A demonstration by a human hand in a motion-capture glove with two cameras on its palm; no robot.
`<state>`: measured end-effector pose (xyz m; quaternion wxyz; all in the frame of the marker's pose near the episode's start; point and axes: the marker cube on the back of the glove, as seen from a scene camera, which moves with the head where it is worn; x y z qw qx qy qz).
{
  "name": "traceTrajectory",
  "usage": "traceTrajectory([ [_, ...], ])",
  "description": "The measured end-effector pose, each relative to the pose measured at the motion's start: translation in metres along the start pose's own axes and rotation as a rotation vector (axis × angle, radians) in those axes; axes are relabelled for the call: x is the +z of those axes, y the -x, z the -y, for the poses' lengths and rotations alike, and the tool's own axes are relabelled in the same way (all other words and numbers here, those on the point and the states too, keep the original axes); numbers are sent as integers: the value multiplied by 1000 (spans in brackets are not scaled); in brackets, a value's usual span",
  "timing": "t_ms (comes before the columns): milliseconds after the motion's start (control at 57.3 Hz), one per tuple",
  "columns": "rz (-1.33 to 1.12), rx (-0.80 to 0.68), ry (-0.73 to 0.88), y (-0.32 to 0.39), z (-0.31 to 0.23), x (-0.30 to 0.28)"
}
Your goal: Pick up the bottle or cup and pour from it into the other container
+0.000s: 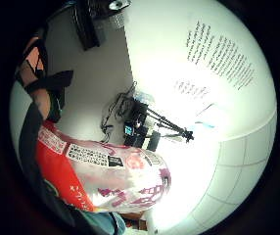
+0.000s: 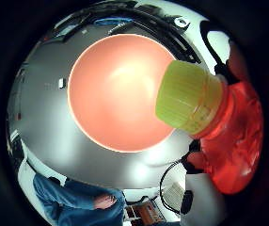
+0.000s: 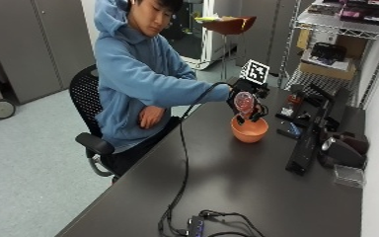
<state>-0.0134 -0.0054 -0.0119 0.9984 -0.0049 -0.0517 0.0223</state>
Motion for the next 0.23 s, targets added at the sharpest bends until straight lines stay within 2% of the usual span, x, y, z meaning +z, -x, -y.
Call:
traceTrajectory([
  [52,-103,-58,6,-7,-3,7],
  [227,-86,-70,-12,-3,-3,6],
])
